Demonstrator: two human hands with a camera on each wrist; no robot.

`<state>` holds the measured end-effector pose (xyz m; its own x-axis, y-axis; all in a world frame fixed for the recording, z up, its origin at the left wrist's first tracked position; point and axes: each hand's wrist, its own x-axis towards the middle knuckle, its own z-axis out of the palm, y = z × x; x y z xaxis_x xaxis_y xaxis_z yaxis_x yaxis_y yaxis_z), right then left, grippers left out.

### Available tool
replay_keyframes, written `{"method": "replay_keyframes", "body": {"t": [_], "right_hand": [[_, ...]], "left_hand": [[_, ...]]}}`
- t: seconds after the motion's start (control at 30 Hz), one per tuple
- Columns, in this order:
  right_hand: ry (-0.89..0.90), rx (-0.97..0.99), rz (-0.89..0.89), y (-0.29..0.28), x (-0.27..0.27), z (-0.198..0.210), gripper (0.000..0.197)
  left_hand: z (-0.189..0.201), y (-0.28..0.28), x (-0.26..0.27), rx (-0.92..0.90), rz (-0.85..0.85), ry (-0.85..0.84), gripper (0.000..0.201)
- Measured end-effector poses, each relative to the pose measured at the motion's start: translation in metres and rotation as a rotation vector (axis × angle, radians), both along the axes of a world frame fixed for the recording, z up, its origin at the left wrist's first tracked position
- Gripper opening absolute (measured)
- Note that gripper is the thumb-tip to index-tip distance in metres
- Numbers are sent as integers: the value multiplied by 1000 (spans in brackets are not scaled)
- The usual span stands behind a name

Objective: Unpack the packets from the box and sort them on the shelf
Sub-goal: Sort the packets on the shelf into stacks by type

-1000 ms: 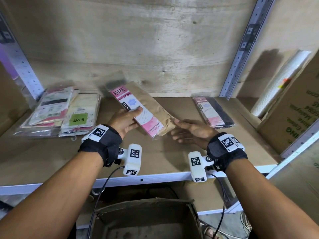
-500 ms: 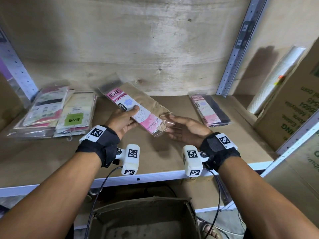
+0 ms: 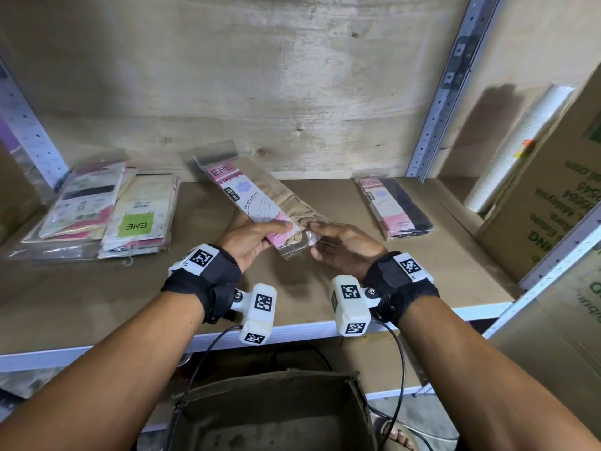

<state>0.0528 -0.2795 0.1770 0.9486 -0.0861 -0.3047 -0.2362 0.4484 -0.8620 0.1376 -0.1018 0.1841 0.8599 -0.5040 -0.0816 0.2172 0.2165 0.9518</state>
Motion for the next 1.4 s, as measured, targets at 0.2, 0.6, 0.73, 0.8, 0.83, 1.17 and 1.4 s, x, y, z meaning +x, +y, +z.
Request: {"method": "replay_keyframes", "body": {"t": [0.2,0.6,0.73,0.8,0.83,1.17,1.4], "right_hand": [[31,-54,-95,-5,-3,-1,8],[58,98,-58,-3,-5,9,20],[55,161,-76,-8,-8,13,26],[71,124,-70,-12,-9,16,23],[83,89,-59,-15,-10,19,21],[164,-428,-12,-18,-25,17,43],[254,-669,-90,-37,-16,16,30]], "left_hand": [[1,1,1,-36,7,-8,64],[-2,-1,-3,79,-171,-131,57],[0,0,-5,177,-228,-170,57],[0,1,-4,231,-238,-143,60],[1,1,-3,247,-252,-110,60],[-2,-7,-11,470,-356,-91,48],[-9,-35,-3,514,-93,-68,49]]}}
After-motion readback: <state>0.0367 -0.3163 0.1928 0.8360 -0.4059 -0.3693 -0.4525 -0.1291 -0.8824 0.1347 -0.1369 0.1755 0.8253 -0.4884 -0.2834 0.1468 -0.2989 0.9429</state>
